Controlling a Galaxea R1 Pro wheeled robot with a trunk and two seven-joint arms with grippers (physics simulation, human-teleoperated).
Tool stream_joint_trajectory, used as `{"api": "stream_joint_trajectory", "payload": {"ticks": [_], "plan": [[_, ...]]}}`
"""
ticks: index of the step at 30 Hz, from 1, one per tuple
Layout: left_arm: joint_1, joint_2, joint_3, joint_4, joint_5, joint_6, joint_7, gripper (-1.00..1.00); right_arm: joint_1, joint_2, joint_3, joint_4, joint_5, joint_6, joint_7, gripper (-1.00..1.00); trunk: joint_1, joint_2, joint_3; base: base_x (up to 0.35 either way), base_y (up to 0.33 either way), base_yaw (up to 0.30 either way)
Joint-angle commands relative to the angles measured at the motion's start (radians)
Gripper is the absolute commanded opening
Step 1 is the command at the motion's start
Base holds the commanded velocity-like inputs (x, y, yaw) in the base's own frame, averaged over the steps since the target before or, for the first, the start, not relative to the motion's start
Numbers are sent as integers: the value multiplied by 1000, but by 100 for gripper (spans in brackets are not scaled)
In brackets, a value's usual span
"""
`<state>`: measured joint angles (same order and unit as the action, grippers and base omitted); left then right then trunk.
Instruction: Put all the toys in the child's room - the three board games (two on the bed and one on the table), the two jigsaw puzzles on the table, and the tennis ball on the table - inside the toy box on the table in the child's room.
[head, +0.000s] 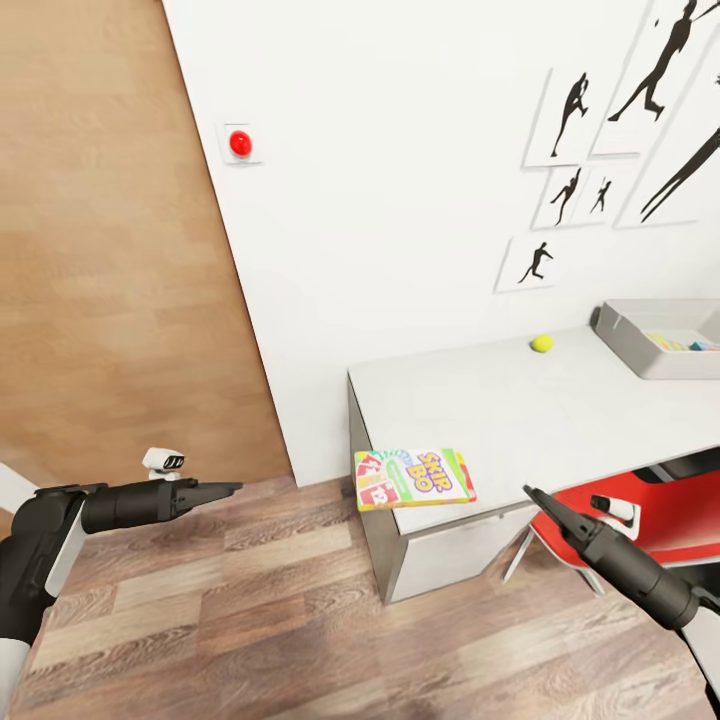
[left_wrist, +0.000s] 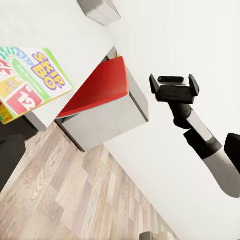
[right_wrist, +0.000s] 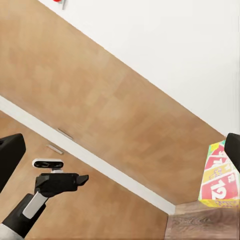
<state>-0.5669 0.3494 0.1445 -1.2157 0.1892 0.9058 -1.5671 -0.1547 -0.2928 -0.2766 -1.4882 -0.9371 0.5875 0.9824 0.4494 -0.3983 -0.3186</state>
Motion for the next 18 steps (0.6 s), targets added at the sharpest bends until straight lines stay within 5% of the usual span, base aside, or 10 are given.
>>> {"api": "stream_joint_trajectory", "payload": {"ticks": [1,18], "plan": [[-1,0,0,0,0,10,-4,100,0,0,-2,1,9,7,3,100,1,-2,0,0,0,0],[13,2,55,10,-1,12,-4,100,2,-1,-5,2,42,-16,67,100,1,-2,28,0,0,0]]}}
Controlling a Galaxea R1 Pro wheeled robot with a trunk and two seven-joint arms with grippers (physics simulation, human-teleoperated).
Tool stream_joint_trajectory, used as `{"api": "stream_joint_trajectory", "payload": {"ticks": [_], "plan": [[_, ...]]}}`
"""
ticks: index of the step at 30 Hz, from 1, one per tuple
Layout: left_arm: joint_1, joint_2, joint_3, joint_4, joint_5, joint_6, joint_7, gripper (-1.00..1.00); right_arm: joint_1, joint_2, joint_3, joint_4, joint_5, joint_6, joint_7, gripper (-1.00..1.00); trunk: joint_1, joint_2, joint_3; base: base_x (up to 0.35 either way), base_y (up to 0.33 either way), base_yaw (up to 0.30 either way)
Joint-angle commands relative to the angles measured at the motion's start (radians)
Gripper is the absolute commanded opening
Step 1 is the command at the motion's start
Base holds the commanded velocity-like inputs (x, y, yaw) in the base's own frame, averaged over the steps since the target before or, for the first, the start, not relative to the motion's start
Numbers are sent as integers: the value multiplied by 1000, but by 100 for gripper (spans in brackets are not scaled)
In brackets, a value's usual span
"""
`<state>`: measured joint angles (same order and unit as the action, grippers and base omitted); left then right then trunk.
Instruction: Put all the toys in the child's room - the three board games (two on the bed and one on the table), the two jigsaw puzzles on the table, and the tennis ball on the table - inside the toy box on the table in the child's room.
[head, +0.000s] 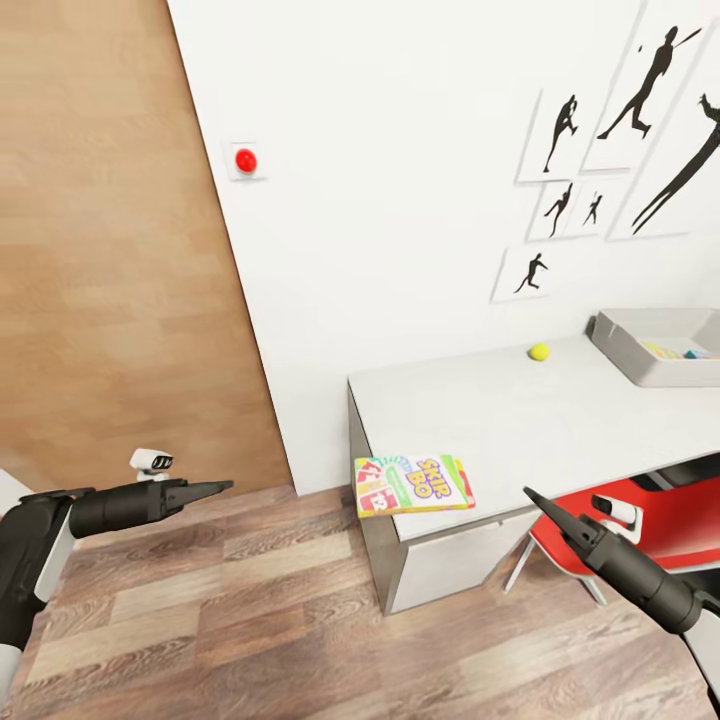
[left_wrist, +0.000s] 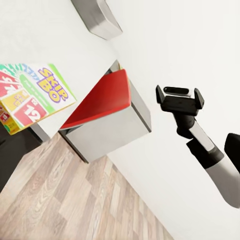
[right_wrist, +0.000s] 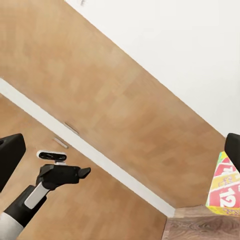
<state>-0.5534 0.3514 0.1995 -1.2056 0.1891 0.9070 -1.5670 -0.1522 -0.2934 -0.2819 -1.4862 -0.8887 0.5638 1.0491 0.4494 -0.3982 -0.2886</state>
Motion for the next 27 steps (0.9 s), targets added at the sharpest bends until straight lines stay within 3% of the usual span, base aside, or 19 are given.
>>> {"api": "stream_joint_trajectory", "payload": {"ticks": [1,5,9,18,22,27], "plan": [[-1,0,0,0,0,11,-4,100,0,-1,0,0,-6,-1,7,100,1,-2,0,0,0,0],[0,-2,1,0,0,13,13,100,0,-1,-1,1,0,-12,16,100,1,-2,7,0,0,0],[0,-4,2,0,0,14,46,100,0,-2,-13,2,32,-15,25,100,1,-2,13,0,0,0],[0,-4,3,0,0,17,67,100,0,-1,-91,17,93,-17,165,100,27,-51,6,0,0,0],[-1,-5,3,23,0,16,118,100,0,0,-109,20,110,-18,187,100,43,-79,0,0,0,0],[-10,-11,2,96,1,14,231,100,0,0,-115,21,125,-24,194,100,62,-114,-7,0,0,0]]}}
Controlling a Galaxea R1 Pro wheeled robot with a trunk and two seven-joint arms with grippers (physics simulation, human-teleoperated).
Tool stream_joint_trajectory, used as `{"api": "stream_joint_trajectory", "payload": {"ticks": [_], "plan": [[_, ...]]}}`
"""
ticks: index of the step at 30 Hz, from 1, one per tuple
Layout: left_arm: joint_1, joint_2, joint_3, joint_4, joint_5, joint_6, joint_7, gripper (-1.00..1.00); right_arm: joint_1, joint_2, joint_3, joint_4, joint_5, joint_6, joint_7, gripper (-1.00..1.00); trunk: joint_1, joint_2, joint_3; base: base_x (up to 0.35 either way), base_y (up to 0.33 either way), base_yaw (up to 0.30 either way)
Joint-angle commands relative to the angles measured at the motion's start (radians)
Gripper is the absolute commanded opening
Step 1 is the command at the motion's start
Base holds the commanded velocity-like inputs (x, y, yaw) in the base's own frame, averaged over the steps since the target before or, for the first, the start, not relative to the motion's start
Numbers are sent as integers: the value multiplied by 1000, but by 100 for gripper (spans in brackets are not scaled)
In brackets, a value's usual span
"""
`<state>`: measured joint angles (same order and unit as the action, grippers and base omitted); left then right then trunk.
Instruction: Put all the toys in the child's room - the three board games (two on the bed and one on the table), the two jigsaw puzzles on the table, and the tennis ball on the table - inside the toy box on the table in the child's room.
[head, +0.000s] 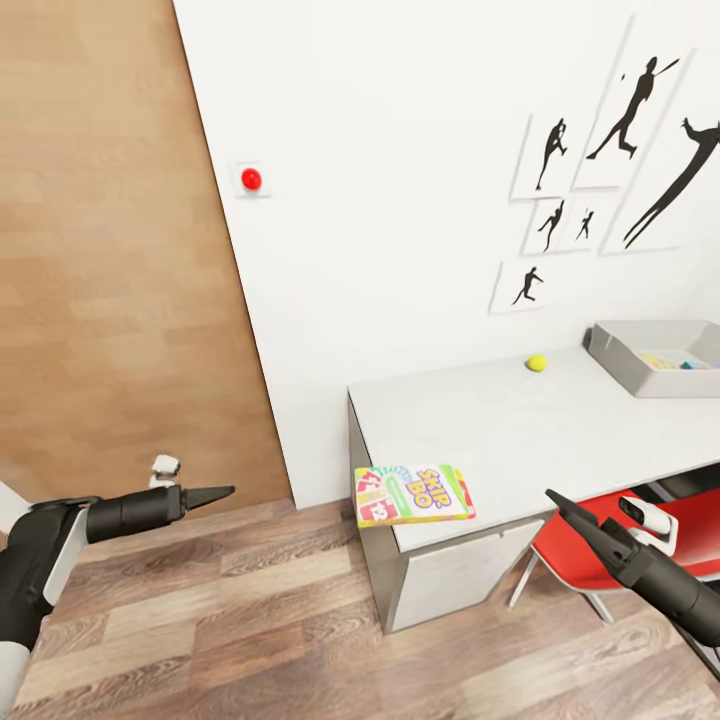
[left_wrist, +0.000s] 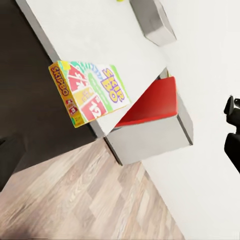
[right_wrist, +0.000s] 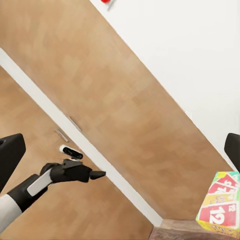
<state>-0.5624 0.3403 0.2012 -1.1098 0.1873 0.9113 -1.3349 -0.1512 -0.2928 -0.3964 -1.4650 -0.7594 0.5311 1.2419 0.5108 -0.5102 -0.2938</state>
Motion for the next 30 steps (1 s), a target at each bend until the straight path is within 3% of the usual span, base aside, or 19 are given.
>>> {"api": "stream_joint_trajectory", "payload": {"ticks": [1,3,9,13,18,22,30], "plan": [[-2,-5,-1,8,2,9,15,100,-1,0,0,0,-3,3,2,100,4,-9,-3,0,0,0],[-4,-16,-1,14,2,9,49,100,-1,0,0,0,-2,-3,2,100,12,-23,-6,0,0,0],[-6,-63,-2,48,3,8,249,100,-1,1,1,-1,-2,-11,2,100,35,-65,-15,0,0,0],[-7,-123,-3,112,2,2,400,100,-1,3,1,-1,-1,-12,2,100,50,-93,-21,0,0,0],[-11,-199,-4,196,4,-80,577,100,-1,7,1,-1,-1,-13,2,100,69,-128,-28,0,0,0],[-11,-222,-3,218,8,-103,622,100,-1,9,1,-2,-1,-14,2,100,85,-156,-34,0,0,0],[-11,-244,-3,224,10,-115,633,100,-1,9,1,-3,-1,-14,2,100,115,-212,-46,0,0,0]]}}
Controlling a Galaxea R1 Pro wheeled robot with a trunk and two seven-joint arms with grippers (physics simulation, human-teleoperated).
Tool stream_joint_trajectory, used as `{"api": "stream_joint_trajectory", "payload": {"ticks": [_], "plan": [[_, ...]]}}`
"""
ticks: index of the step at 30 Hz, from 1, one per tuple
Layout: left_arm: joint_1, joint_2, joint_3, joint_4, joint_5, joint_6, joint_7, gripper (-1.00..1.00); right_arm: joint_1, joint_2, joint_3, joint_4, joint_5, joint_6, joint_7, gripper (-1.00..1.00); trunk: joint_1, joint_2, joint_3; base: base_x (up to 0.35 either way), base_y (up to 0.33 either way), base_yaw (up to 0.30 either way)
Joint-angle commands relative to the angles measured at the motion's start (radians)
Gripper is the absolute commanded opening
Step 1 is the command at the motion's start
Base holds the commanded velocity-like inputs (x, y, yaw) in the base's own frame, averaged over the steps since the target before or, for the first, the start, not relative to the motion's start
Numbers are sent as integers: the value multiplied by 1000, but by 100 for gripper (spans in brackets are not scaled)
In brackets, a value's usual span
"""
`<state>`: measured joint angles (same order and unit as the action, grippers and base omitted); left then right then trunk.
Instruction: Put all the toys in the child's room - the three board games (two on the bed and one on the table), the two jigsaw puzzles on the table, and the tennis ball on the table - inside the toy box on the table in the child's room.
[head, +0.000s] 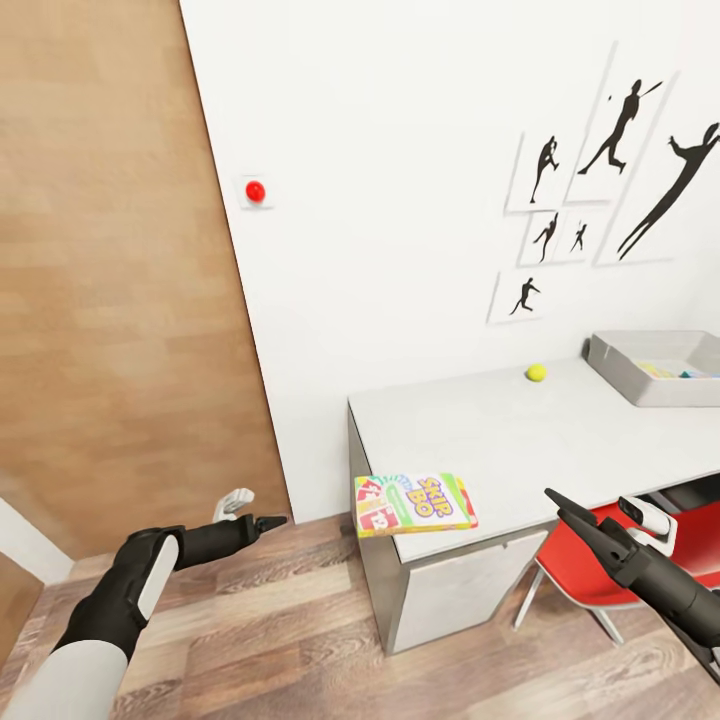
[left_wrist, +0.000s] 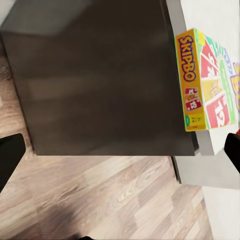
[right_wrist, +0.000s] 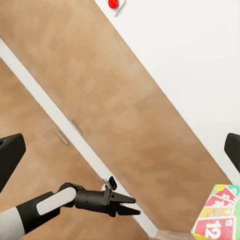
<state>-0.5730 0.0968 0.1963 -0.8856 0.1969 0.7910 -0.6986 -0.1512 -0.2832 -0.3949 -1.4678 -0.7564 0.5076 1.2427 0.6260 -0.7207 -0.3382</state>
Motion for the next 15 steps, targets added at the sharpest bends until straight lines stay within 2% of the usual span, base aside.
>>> {"api": "stream_joint_trajectory", "payload": {"ticks": [1,8,15], "plan": [[-1,-3,2,0,1,2,-3,100,-1,0,0,0,-4,9,1,100,4,-8,-3,0,0,4],[-1,-15,2,0,0,-3,-4,100,-1,1,-1,0,-4,-10,-1,100,31,-57,-21,0,0,9],[-1,-14,2,0,1,-1,-22,100,-1,0,-1,0,-4,-24,0,100,31,-57,-21,0,0,0]]}}
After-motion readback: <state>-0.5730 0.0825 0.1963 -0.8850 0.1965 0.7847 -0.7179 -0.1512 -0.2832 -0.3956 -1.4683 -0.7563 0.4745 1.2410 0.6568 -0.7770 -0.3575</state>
